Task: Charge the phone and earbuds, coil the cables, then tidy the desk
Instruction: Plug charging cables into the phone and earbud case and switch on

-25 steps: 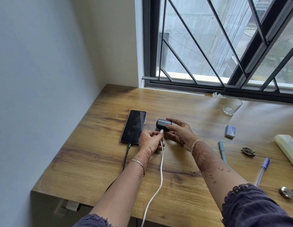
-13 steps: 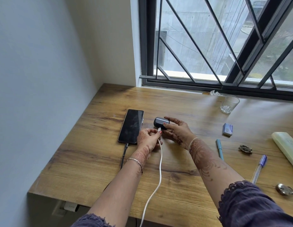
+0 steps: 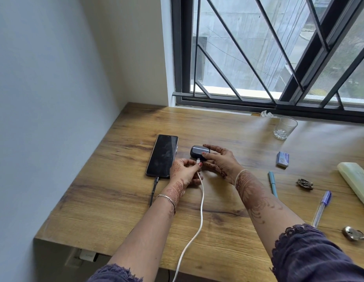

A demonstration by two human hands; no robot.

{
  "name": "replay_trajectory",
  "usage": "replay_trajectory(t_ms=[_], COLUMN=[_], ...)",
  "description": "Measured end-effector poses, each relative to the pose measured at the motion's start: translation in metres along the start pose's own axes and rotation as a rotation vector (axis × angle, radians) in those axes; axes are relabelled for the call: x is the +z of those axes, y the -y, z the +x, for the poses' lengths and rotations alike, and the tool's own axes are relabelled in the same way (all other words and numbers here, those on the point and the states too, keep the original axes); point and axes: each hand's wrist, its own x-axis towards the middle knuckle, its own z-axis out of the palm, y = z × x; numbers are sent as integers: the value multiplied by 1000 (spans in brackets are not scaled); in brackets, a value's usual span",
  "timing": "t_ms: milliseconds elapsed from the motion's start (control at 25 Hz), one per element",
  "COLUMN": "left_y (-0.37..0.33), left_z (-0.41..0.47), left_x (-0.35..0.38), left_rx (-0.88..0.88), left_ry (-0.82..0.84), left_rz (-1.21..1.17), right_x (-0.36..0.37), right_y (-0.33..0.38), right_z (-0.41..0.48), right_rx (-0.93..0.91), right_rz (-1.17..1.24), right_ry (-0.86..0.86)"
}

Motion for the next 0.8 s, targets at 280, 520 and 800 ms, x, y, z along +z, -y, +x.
replay_trajectory(t_ms=[280, 520, 800], left_y=[2, 1, 0], left_z=[0, 1, 4], left_x=[2, 2, 1], left_rx=[14, 26, -19], left_ry=[-29, -35, -32], left_rz=[-29, -30, -41], right_x=[-1, -1, -1], right_y=[-2, -1, 2], right_z=[1, 1, -2], right_rx=[1, 6, 18], right_rz=[-1, -11, -39], right_ry=[9, 16, 11])
